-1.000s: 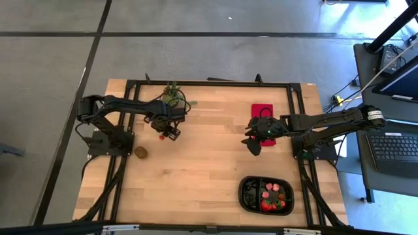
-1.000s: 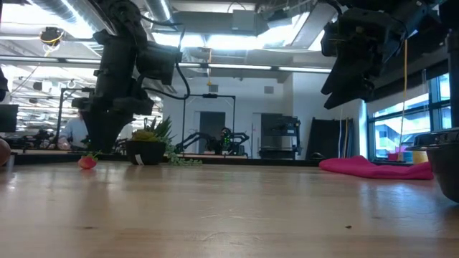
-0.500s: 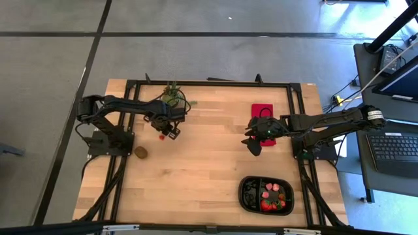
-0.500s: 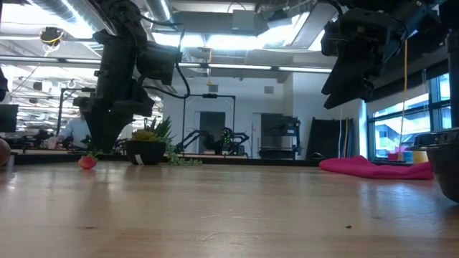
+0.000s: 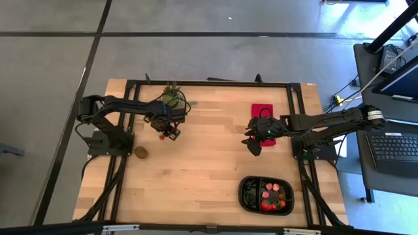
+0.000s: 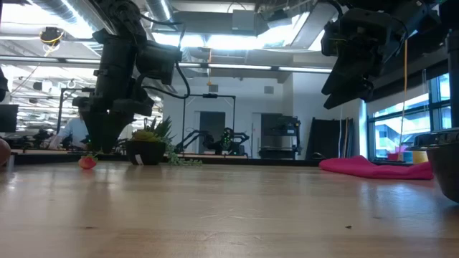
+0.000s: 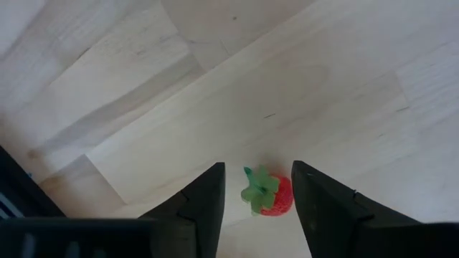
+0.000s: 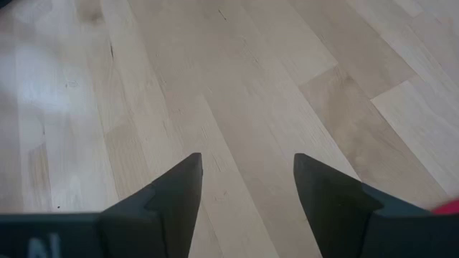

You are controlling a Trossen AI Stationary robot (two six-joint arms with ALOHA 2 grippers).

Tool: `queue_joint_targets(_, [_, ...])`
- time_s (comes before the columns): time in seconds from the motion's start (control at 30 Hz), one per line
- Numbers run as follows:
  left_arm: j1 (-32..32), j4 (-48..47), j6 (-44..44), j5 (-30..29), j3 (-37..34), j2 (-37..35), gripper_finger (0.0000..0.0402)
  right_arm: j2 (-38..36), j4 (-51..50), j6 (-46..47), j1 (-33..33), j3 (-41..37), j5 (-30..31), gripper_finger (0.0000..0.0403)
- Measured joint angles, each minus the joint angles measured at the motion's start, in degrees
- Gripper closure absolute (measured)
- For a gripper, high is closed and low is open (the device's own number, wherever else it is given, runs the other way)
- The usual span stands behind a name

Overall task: Pick and placing Produce into tupperware
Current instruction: Put the strawberry into the right of the black bin

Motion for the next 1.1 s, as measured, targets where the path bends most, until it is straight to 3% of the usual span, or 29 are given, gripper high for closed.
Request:
queue_joint_targets(0.33, [0.0, 0.1, -1.7, -0.4, -3.5, 0.0, 0.0241, 0.0, -0.3, 0.0, 0.0, 0.0, 0.0, 0.0181])
queue_joint_targets(1.1, [0.0, 3.4, -2.5, 0.7, -5.0, 0.0, 0.0312, 0.0, -0.4, -0.1, 0.0, 0.0, 0.0, 0.0181])
